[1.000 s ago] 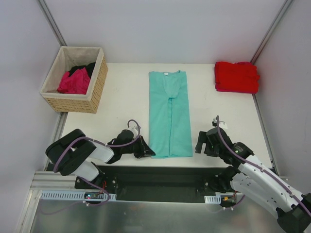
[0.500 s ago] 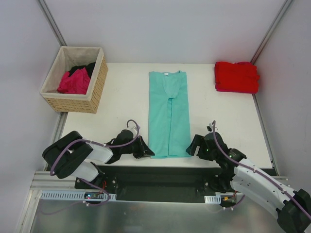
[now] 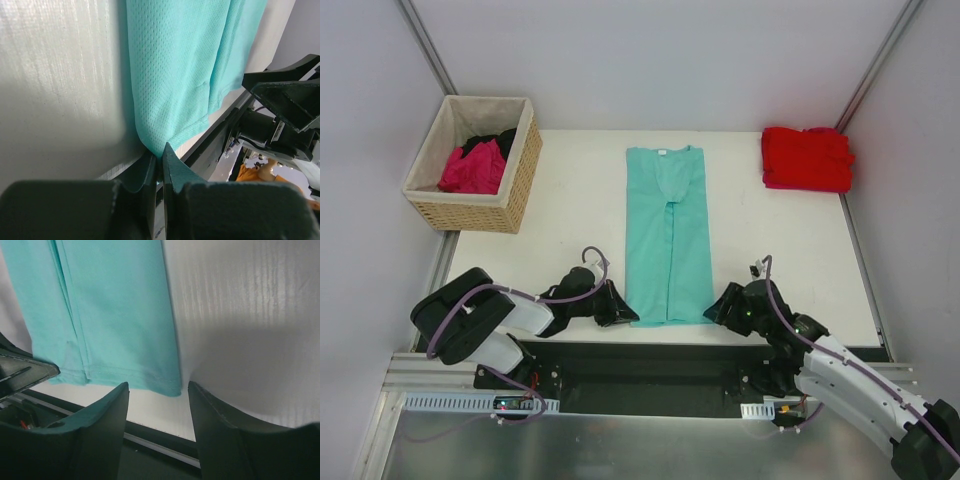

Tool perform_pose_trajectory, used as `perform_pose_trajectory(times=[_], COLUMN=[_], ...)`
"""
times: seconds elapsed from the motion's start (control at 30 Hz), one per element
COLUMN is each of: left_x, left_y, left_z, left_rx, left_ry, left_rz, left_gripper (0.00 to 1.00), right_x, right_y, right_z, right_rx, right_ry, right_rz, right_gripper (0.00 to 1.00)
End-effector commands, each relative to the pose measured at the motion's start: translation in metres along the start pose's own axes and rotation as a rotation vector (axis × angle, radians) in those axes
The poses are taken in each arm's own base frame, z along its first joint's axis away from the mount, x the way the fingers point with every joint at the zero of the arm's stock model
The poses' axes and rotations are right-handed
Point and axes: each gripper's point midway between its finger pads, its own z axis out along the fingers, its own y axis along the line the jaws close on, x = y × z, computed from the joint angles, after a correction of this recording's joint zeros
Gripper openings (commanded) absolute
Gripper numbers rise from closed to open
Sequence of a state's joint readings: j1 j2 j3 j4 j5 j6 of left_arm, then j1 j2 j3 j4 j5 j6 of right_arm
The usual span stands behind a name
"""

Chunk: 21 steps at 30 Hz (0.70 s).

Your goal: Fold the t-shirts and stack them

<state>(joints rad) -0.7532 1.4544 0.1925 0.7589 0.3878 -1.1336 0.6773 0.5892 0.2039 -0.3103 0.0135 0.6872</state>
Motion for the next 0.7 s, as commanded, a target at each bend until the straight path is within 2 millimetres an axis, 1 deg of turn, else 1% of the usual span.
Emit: perform_pose_trajectory(times=[0.0, 0.2, 0.43, 0.57, 0.67], left_x=[0.0058, 0.0051, 0.0054, 0.0054, 0.0061], left_y=[0.0205, 0.0217, 0.0223, 0.0228, 0.0248], left_z=[0.0019, 0.003, 0.0033, 0.0033, 0.0029], left_rx=[-0.076, -0.08, -0.08, -0.08, -0.086], left_ry=[0.014, 0.013, 0.014, 0.013, 0.014], left_rz=[0.0, -0.002, -0.004, -0.002, -0.004], left_gripper=[0.03, 0.03, 0.03, 0.03, 0.03], right_x=[0.0315, 0.0361, 0.034, 0.0319, 0.0298], right_y=[-0.0306, -0.0349, -0.0329, -0.0323, -0.0314], right_z=[0.0024, 0.003, 0.0028, 0.0023, 0.0019], right_rx=[0.082, 0.09, 0.091, 0.095, 0.097], right_ry=[0.103, 0.114, 0.112, 0.106, 0.1], right_rz=[0.052, 0.065, 0.063, 0.06, 0.055], right_gripper=[0.54, 0.43, 0.32, 0.23, 0.21])
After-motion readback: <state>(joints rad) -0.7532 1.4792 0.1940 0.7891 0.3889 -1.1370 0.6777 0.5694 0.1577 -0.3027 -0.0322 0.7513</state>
